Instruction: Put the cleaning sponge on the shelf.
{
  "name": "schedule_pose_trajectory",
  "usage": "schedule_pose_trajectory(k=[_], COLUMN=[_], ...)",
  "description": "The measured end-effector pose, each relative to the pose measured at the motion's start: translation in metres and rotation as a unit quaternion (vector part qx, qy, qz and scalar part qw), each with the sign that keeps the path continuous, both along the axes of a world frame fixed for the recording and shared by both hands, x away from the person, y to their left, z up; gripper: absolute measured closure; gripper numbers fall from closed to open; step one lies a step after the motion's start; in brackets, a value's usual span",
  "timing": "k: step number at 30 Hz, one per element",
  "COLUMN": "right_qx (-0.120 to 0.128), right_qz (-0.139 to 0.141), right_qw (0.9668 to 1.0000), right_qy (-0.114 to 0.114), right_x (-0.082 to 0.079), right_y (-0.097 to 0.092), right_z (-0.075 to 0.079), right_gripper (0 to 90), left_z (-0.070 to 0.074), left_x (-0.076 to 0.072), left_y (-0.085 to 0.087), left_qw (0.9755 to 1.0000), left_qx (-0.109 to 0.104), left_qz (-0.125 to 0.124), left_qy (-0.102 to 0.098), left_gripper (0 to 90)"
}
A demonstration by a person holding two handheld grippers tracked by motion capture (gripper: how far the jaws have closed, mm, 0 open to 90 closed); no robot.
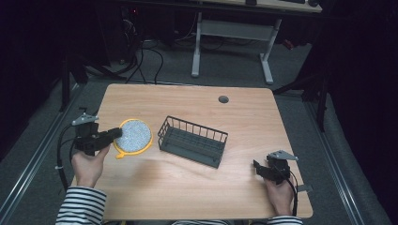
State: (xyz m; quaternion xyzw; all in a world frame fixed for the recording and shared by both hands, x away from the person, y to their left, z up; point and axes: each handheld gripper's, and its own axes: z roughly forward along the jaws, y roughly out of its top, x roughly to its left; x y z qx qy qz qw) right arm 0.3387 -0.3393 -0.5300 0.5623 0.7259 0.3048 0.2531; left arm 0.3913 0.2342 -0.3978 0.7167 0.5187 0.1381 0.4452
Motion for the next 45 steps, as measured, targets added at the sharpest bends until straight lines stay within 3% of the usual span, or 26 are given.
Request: schedule_pose_trajectory(k=[6,13,24,33,45], right_qx=[0.0,0.0,-0.001,0.0,0.0], right_qz=[0.001,0.001,0.003,0.003,0.003], right_qw=[1.0,1.0,1.0,1.0,1.0], right_qy=[0.0,-0.001,-0.001,-0.001,-0.001], right_x=[0.0,0.0,0.0,0.0,0.0], right_y=[0.0,0.0,0.0,0.0,0.0], right_z=[0.0,0.0,0.0,0.0,0.0], right_gripper=[36.4,36.4,36.4,36.3,36.2], left_z=[0.013,0.027,0.032,0.017,-0.005], left_x=[0.01,0.031,0.058,0.082,0.095], left_y=[-0.013,-0.043,-0.092,-0.133,-0.15], left_qw=[0.9998,0.9986,0.9966,0.9951,0.9933], left_qx=[-0.01,-0.017,-0.009,-0.005,-0.001], left_qz=[-0.019,-0.049,-0.081,-0.098,-0.115], left_qy=[-0.004,-0.009,-0.012,-0.008,-0.01], left_gripper=[82.9,82.9,82.9,82.7,82.3])
